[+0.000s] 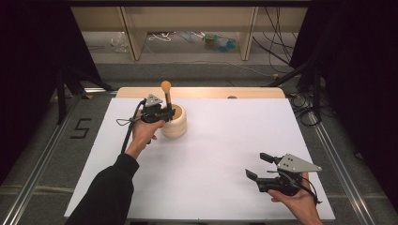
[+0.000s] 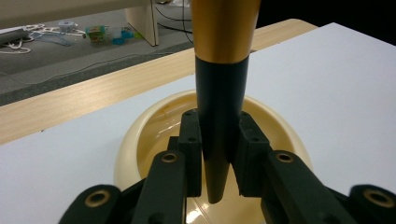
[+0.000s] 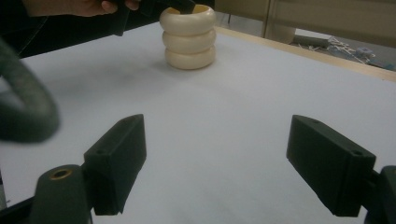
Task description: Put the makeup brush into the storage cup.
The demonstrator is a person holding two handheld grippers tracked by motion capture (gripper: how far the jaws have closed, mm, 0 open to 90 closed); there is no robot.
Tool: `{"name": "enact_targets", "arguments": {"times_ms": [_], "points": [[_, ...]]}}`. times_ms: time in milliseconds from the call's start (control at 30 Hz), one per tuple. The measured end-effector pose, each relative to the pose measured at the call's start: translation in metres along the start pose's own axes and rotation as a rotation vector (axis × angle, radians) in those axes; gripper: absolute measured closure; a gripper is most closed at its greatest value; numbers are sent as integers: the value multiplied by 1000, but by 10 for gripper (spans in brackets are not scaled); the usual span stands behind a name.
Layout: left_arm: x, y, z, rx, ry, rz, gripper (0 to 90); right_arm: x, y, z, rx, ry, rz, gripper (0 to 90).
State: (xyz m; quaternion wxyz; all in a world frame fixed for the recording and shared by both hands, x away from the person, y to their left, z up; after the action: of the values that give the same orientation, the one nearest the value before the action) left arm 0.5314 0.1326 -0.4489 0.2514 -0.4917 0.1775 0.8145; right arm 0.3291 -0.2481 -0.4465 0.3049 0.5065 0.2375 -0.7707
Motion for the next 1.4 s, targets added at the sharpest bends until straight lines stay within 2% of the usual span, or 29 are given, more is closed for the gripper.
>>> {"name": "enact_targets", "arguments": {"times_ms": [167, 267, 400, 433, 500, 600, 633, 700, 767, 800, 1000, 1100, 1200, 1267, 1300, 1400], "points": [[2, -1, -1, -2, -14, -5, 757, 0, 0, 0, 2, 0, 2, 211], [2, -2, -1, -4, -18, 9, 756, 0, 0, 0, -3, -1, -1, 211], [2, -4, 0, -8, -5, 13, 747, 0, 0, 0, 0, 0, -1, 211], [1, -4, 1, -6, -1, 14, 733, 0, 0, 0, 0, 0, 1, 211], [-2, -4, 2, -21, 10, 40, 610, 0, 0, 0, -1, 0, -1, 211], [-5, -4, 6, -21, 28, 33, 586, 1, -1, 0, -9, -15, -17, 211], [-5, -3, 7, -26, 32, 45, 562, 1, -1, 0, -9, -14, -16, 211], [-6, -4, 9, -26, 34, 45, 515, 0, -1, -2, -6, 12, -2, 211], [-7, -3, 10, -30, 31, 33, 519, 0, -1, -1, -8, -2, -6, 211], [-7, -3, 10, -27, 32, 47, 517, 0, -1, -1, -8, 0, -6, 211], [-10, -3, 15, -28, 40, 49, 490, 0, -1, -1, -8, 0, -6, 210], [-12, -4, 18, -30, 53, 73, 462, 0, -1, -1, -10, 0, -7, 210], [-12, -6, 22, -24, 54, 74, 436, 0, -1, -1, -5, 5, 1, 210], [-13, -6, 25, -25, 57, 83, 414, 0, -2, 0, -8, -13, -18, 210], [-14, -7, 27, -21, 62, 97, 405, 0, 0, -1, -5, 6, 0, 209], [-15, -7, 32, -3, 70, 102, 379, 0, 0, -1, -5, 4, 0, 209]]}}
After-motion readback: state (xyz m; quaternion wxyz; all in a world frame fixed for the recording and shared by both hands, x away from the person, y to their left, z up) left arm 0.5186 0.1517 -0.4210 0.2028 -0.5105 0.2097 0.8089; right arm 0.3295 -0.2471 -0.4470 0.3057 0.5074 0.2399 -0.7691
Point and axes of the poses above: each handheld gripper's, and its own axes: z roughly backward along the jaws, x roughly out of its underside, y roughly to its right, the point moved 3 cm from there along -z, roughly forward along the jaws, and after that the axes turned 2 degrees about -z, right-handed, at the moved point
